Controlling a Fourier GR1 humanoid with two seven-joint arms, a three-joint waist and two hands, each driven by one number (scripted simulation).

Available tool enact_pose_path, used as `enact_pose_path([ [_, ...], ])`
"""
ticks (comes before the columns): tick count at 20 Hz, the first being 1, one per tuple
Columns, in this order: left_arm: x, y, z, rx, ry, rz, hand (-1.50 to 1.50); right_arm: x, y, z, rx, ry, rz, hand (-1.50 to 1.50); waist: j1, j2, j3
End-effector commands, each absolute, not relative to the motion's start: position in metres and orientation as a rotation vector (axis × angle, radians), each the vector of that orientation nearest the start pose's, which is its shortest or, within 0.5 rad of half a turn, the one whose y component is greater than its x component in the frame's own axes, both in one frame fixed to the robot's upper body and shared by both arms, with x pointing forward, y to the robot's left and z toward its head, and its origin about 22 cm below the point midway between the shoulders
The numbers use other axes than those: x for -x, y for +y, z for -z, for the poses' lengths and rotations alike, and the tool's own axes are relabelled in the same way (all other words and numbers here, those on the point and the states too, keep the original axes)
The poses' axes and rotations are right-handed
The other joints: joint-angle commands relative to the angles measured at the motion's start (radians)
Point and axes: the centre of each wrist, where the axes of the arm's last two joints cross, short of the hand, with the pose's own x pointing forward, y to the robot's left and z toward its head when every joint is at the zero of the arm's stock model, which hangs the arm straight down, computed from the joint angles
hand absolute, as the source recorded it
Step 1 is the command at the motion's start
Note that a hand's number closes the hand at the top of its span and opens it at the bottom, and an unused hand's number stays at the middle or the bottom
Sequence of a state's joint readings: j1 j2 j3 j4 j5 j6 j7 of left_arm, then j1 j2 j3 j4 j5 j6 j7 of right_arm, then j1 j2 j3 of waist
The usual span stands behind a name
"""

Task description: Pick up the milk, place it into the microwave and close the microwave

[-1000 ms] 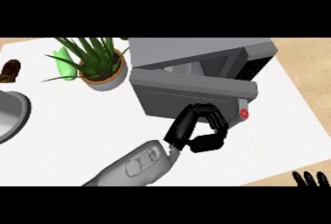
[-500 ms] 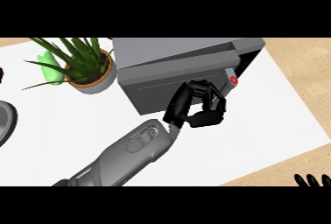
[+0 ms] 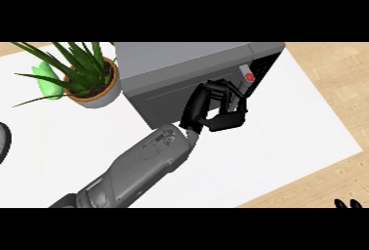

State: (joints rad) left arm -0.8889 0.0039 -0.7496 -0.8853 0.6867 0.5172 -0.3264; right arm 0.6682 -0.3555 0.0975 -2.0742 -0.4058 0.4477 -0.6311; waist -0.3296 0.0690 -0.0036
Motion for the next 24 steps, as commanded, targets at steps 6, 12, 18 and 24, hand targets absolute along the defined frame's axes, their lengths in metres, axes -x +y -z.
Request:
enact_pose_path([
  [6,-0.357,0.005,-0.062,0.296,-1.768,0.221,1.50,-0.084,-0.300,-0.052,-0.563,-2.037,-0.118,-1.50,-0.027,0.011,0.003],
  [12,-0.359,0.004,-0.062,0.286,-1.790,0.219,1.50,-0.088,-0.299,-0.064,-0.573,-2.063,-0.164,-1.50,-0.028,0.012,0.002],
  [18,-0.360,0.004,-0.060,0.287,-1.797,0.212,1.50,-0.082,-0.296,-0.065,-0.625,-2.044,-0.114,-1.50,-0.044,0.018,0.004],
  [24,-0.361,0.003,-0.060,0.293,-1.800,0.208,1.50,-0.081,-0.297,-0.071,-0.650,-2.036,-0.123,-1.50,-0.050,0.023,0.004],
])
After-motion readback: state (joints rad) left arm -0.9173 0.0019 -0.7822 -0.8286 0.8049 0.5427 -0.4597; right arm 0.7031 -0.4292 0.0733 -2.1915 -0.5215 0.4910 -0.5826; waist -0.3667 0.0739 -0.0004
